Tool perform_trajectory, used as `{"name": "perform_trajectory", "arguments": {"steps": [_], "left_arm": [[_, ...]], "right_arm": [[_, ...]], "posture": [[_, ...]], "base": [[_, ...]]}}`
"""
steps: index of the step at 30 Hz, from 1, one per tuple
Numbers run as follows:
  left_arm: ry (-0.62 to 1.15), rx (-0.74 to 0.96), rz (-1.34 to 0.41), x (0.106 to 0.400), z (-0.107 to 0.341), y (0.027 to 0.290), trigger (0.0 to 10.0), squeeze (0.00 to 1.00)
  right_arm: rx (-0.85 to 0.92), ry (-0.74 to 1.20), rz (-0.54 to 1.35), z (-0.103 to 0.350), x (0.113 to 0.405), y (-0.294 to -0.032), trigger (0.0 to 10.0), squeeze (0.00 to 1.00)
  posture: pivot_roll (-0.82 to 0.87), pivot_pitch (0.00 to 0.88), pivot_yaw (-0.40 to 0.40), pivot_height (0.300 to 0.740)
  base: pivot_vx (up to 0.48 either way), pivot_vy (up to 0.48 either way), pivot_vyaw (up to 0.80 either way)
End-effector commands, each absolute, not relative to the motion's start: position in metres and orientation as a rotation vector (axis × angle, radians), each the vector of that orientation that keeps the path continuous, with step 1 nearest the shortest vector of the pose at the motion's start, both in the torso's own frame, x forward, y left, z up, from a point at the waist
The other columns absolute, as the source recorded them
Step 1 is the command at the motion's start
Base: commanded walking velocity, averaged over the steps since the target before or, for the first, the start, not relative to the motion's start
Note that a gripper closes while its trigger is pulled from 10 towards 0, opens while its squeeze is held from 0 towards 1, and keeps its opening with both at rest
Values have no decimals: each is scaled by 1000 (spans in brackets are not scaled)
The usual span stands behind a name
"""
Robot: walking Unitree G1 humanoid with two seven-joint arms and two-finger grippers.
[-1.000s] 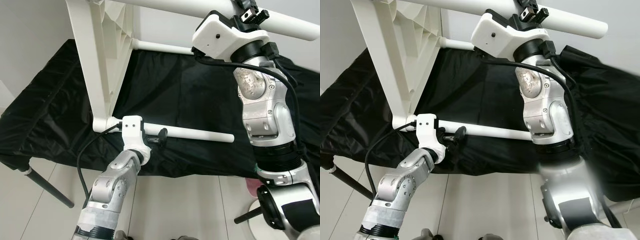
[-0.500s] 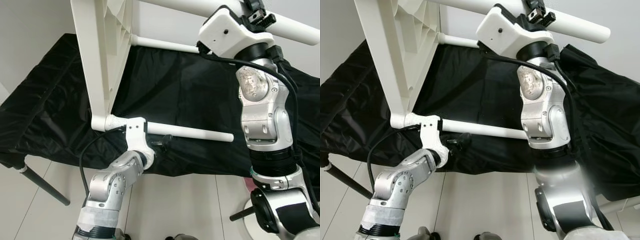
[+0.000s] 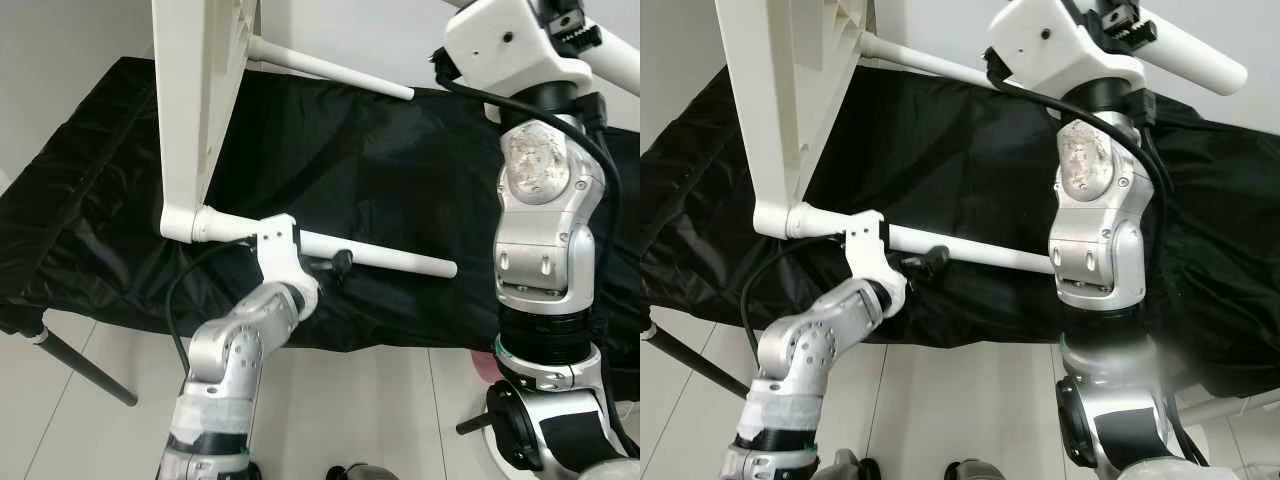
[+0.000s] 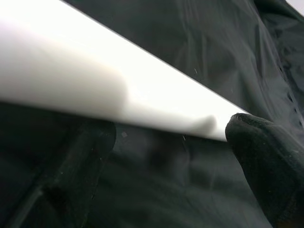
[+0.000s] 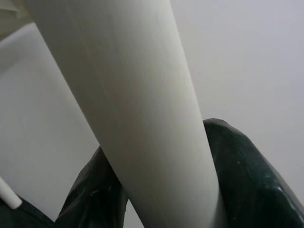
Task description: Building children table
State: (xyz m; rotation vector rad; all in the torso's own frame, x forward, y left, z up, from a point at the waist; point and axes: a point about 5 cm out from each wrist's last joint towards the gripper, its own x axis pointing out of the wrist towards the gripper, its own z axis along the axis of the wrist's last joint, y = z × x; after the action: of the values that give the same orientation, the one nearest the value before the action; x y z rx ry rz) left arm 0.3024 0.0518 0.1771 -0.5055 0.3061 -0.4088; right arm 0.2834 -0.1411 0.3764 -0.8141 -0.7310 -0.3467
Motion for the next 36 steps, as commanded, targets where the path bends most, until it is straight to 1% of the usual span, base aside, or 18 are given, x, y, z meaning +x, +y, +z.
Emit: {"name": "perform_trajectory", "arguments": {"steps": [1,3,7,10,12,13,14,17,18,19,20,21,26,29,30,31,34,36], "left_arm": [[319,-534,-373,306,176,51,10000,0],[310,-548,-349,309,178,53,10000,0],[262,-644,-268,316,189,60,10000,0],[254,-657,-256,317,190,61,10000,0],[206,-724,-217,318,199,62,10000,0],[195,-770,-209,318,202,62,8588,0],[185,-808,-200,318,204,62,6784,0],[181,-828,-196,318,205,62,6784,0],[170,-849,-201,318,207,62,4431,0],[131,-891,-207,318,213,63,0,0],[131,-891,-207,318,213,63,0,0],[89,-930,-215,318,219,64,0,0],[-4,-915,-260,318,237,63,0,0],[-113,-810,-361,315,266,55,0,0],[-113,-810,-361,315,266,55,0,0],[-162,-748,-383,316,278,55,0,0],[-269,-644,-426,320,307,59,0,0],[-269,-644,-426,320,307,59,0,0]], "right_arm": [[-608,-746,-404,381,274,-154,0,0],[-602,-743,-408,382,274,-155,0,0],[-592,-737,-414,382,272,-156,0,0],[-588,-734,-415,382,271,-156,0,0],[-578,-729,-407,382,271,-155,0,0],[-575,-727,-403,382,271,-154,0,0],[-574,-725,-399,382,271,-153,0,0],[-573,-723,-397,382,271,-152,0,0],[-571,-722,-396,382,272,-152,0,0],[-570,-720,-392,382,273,-151,0,0],[-570,-720,-392,382,273,-151,0,0],[-568,-719,-390,382,273,-151,0,0],[-565,-717,-385,383,275,-151,0,0],[-563,-713,-373,383,276,-151,0,0],[-563,-713,-373,383,276,-151,0,0],[-563,-715,-368,383,276,-151,0,0],[-533,-708,-353,381,278,-153,0,0],[-533,-708,-353,381,278,-153,0,0]], "posture": [[-94,143,1,740],[-95,145,2,740],[-95,154,3,740],[-95,154,3,740],[-95,159,5,740],[-94,162,5,740],[-93,163,4,740],[-93,164,4,740],[-93,164,4,740],[-95,167,3,740],[-95,167,3,740],[-95,168,-1,740],[-94,167,-6,740],[-89,166,-10,740],[-89,166,-10,740],[-85,162,-12,740],[-74,155,-18,740],[-74,155,-18,740]], "base": [[0,0,0],[0,0,0],[0,0,0],[0,0,0],[0,0,0],[0,0,0],[0,0,0],[0,0,0],[0,0,0],[0,0,0],[0,0,0],[0,0,0],[0,0,0],[0,0,0],[0,0,0],[0,0,0],[0,0,0],[0,0,0]]}}
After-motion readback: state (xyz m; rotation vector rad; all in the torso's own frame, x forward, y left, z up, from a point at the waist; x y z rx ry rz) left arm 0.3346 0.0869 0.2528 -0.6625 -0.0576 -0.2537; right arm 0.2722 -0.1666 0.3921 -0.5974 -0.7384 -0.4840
